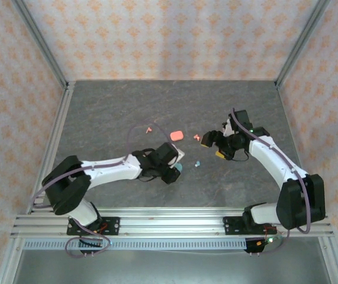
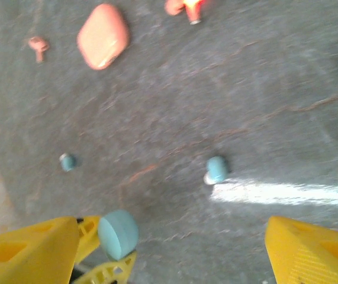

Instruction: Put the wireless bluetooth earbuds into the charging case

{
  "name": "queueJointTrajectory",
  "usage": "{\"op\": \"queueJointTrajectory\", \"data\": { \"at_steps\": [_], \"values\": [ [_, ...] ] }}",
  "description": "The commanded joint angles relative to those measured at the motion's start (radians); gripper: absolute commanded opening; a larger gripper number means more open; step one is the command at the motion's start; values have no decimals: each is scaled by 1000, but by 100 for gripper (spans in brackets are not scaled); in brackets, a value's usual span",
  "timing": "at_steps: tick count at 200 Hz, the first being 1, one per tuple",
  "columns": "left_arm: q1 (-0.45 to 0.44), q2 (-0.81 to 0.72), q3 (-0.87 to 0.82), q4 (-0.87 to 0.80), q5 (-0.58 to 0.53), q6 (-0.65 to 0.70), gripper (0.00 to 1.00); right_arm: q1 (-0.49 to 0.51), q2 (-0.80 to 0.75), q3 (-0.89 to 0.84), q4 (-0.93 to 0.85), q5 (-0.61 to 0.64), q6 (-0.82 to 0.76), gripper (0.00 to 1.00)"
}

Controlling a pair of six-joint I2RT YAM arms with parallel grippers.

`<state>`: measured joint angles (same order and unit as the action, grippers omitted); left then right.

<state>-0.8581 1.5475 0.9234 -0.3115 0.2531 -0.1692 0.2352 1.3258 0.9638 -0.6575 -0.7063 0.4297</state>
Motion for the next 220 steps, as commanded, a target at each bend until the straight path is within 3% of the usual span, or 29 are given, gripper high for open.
{"op": "queueJointTrajectory", "data": {
  "at_steps": [1, 32, 85, 157, 168, 195, 206, 220],
  "values": [
    [65, -93, 74, -42, 104, 92, 23, 6, -48, 68, -74, -165, -41, 82],
    [125, -144, 168, -148, 190, 165, 23, 23, -51, 134, -68, -277, -4, 81],
    [148, -118, 311, -251, 299, 193, 23, 135, 20, 215, -17, -263, 18, 81],
    [157, -88, 345, -239, 309, 189, 23, 173, 76, 224, 20, -333, 45, 52],
    [160, -89, 344, -233, 313, 186, 23, 174, 71, 219, 40, -354, 59, 53],
    [169, -88, 348, -222, 326, 183, 23, 174, 61, 198, 98, -385, 98, 65],
    [175, -90, 350, -220, 331, 183, 23, 174, 61, 195, 113, -396, 107, 65],
    [180, -91, 352, -219, 337, 180, 24, 175, 68, 197, 127, -417, 117, 58]
  ]
}}
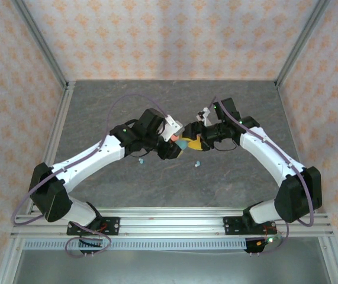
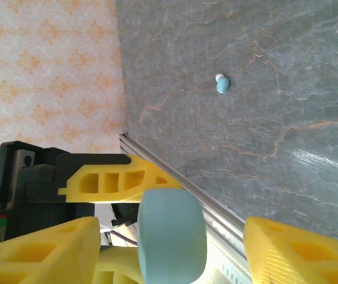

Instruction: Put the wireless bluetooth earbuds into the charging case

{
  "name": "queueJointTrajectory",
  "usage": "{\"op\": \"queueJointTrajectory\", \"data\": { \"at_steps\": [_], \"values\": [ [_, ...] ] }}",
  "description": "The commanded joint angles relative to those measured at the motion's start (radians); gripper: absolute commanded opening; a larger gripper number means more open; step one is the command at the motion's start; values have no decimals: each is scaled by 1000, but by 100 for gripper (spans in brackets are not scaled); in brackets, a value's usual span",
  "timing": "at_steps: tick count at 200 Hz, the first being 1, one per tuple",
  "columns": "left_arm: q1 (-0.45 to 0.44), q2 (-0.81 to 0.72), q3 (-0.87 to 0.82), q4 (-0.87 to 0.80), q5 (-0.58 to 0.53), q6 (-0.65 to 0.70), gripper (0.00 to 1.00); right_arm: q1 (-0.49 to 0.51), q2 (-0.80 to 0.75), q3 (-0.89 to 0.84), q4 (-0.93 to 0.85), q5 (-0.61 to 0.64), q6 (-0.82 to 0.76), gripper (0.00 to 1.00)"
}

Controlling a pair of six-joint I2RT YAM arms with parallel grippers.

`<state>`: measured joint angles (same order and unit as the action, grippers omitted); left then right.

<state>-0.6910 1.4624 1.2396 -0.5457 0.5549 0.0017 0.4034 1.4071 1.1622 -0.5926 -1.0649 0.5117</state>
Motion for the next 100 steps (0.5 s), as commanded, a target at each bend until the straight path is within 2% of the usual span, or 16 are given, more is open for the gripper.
{"op": "queueJointTrajectory", "data": {
  "at_steps": [1, 26, 56, 75, 100],
  "values": [
    [13, -6, 36, 15, 36, 9, 24, 7, -11, 0, 64, -60, 37, 58],
    [21, -6, 44, 16, 49, 6, 24, 7, 14, 6, 79, -95, 62, 48],
    [27, -11, 46, 30, 57, 3, 24, 13, 25, 15, 77, -102, 56, 55],
    [33, -8, 51, 40, 65, -1, 24, 16, 26, 16, 77, -111, 59, 54],
    [42, -4, 56, 58, 77, -8, 25, 16, 30, 17, 79, -128, 70, 43]
  ]
}}
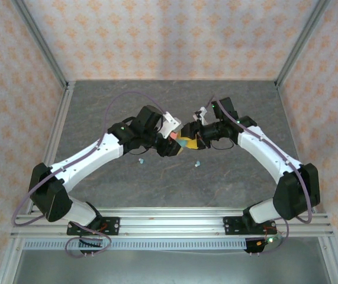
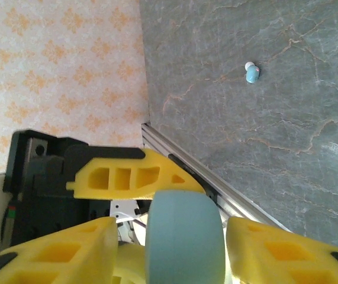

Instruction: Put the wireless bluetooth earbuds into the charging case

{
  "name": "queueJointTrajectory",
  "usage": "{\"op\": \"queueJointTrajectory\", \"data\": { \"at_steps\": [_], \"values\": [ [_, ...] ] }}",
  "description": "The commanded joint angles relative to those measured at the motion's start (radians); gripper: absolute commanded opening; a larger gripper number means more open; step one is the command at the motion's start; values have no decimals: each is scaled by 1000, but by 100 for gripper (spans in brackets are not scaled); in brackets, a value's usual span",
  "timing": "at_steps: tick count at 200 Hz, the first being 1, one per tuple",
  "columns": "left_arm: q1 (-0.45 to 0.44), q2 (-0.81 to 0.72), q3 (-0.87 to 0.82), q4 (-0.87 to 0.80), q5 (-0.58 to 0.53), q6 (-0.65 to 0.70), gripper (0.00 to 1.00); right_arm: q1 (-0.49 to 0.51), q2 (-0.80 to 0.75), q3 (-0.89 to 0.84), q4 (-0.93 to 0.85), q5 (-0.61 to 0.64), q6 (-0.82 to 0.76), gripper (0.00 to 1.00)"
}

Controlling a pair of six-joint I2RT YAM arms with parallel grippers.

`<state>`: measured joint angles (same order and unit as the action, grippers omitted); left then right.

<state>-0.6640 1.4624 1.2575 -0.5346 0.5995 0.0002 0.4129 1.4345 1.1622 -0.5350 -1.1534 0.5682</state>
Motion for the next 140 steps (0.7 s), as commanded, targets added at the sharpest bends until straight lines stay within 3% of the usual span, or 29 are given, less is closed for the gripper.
{"op": "queueJointTrajectory", "data": {
  "at_steps": [1, 27, 47, 79, 100, 128, 140],
  "values": [
    [15, -5, 37, 46, 32, -7, 25, 6, 3, 17, 21, -40, 15, 42],
    [25, 1, 46, 45, 33, -8, 26, 6, -1, 5, 87, -57, 73, 28],
    [38, -2, 53, 42, 25, -20, 29, 7, -15, -8, 182, -55, 157, 22],
    [73, -26, 91, 35, -92, -90, 44, 6, -24, 22, 231, 34, 283, 16],
    [108, -30, 161, 5, -100, -111, 54, 6, -10, 64, 199, 111, 373, 16],
    [163, -51, 223, -5, -114, -150, 57, 4, -22, 53, 359, 168, 584, 19],
    [189, -83, 199, 33, -63, -147, 61, 2, -31, 51, 394, 204, 643, 19]
  ]
}}
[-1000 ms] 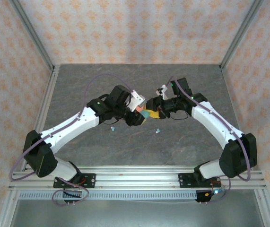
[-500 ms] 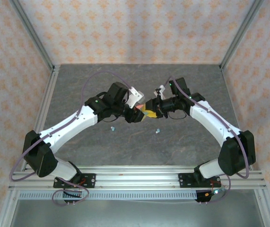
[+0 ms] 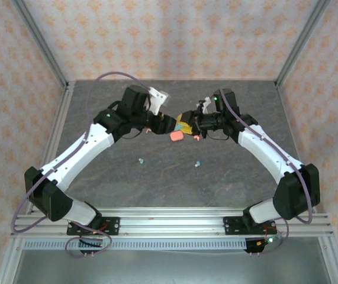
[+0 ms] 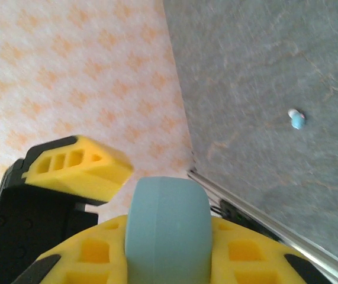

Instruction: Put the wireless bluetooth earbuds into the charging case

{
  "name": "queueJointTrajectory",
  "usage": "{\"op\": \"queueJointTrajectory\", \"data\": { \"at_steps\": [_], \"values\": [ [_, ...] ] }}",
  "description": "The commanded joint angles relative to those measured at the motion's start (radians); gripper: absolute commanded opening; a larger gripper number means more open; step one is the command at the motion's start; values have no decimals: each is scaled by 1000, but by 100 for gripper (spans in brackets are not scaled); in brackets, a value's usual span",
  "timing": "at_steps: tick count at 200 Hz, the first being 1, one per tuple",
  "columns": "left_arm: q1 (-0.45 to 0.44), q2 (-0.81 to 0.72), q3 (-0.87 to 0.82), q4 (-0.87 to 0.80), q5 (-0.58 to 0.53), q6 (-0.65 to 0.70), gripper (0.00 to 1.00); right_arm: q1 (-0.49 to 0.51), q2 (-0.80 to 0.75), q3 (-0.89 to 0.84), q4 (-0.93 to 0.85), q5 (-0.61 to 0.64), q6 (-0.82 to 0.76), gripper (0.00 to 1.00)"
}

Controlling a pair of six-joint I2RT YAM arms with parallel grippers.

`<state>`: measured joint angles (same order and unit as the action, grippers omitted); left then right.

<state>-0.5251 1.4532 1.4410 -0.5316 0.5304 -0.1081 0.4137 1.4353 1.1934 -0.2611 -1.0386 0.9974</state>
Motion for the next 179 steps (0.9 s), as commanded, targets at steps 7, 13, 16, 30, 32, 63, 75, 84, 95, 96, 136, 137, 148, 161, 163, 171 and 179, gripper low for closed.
{"op": "queueJointTrajectory", "data": {
  "at_steps": [7, 13, 16, 30, 32, 63, 75, 84, 95, 96, 136, 137, 148, 161, 163, 171, 179],
  "values": [
    [70, -100, -19, 83, 63, -35, 64, 0, -38, 24, 135, 110, 240, 19],
    [86, -125, -59, 150, 101, -45, 67, -1, -44, 29, 139, 128, 259, 19],
    [95, -137, -81, 186, 115, -57, 68, -1, -47, 32, 138, 137, 267, 19],
    [125, -176, -169, 344, 151, -115, 71, -1, -62, 43, 133, 173, 300, 19],
    [129, -179, -179, 361, 153, -121, 71, -1, -64, 45, 132, 177, 303, 19],
    [136, -190, -292, 607, 217, -142, 72, -1, -80, 94, 102, 196, 341, 18],
    [136, -176, -334, 733, 269, -171, 73, 0, -80, 112, 93, 196, 350, 18],
    [136, -162, -340, 776, 282, -195, 74, -1, -80, 124, 89, 191, 357, 18],
    [135, -141, -319, 769, 302, -199, 74, 0, -80, 135, 88, 182, 366, 18],
    [135, -139, -316, 767, 305, -200, 74, 0, -80, 136, 88, 179, 368, 18],
    [136, -75, -257, 785, 355, -201, 70, 0, -97, 140, 91, 155, 399, 18],
    [136, -74, -258, 789, 356, -203, 70, 0, -97, 140, 90, 155, 400, 18],
    [135, -61, -261, 823, 370, -213, 69, 0, -99, 142, 90, 152, 404, 18],
    [136, -40, -252, 845, 398, -228, 67, 0, -100, 147, 90, 147, 413, 18],
    [137, -36, -248, 847, 402, -230, 67, 0, -101, 147, 91, 146, 415, 18],
    [136, -25, -242, 856, 418, -240, 65, 0, -102, 150, 91, 141, 420, 18],
    [135, -17, -237, 868, 430, -250, 63, -1, -102, 149, 92, 136, 426, 18]
  ]
}}
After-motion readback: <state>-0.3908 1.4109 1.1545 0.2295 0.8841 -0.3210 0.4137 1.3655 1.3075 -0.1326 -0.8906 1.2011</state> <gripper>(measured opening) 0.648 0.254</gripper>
